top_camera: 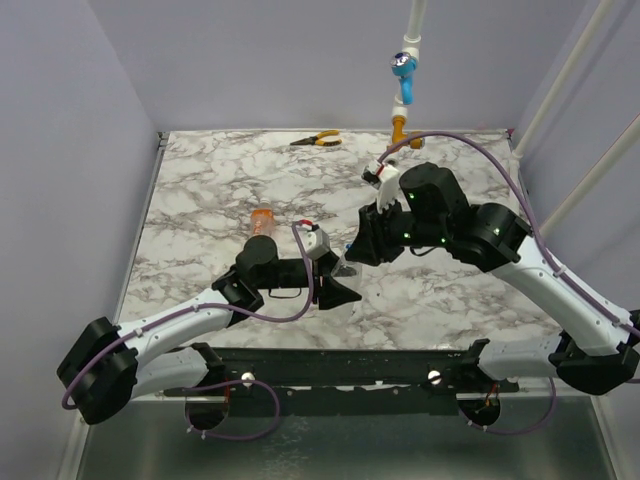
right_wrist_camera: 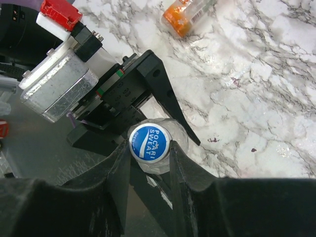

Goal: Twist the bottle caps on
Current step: Screw the bottle cap onto the plastic bottle.

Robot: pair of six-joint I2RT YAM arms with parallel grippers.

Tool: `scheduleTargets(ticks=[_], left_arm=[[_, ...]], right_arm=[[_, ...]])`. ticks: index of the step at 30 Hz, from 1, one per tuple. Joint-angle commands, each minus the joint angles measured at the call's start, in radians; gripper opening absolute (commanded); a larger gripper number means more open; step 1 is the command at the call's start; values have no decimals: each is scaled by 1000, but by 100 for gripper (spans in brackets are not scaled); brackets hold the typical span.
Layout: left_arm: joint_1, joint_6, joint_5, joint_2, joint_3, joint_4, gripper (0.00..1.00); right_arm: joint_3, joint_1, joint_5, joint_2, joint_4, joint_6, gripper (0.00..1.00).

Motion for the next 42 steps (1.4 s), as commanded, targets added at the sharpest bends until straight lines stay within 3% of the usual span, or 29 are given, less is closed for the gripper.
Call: scheduleTargets(ticks=[1,13,20,31,38,42], left_arm=[[5,-52,17,5,1,171,39],[9,-45,54,-5,15,156,40],[10,52,-256,11,66,40,37],[-33,187,-684,92,132,29,36],[-56,215,-787,135,149,68,36],[-57,231,-777,137,144,76,36]], right_arm=[[-30,13,7,-12,35,13,30],[-36,12,-16,-34,35,-34,30],[-37,15,140,45,12,102,29],[-34,23,431,149,-20,330,25],[24,25,477,229,-29,420,25],[47,25,480,243,-10,437,39]])
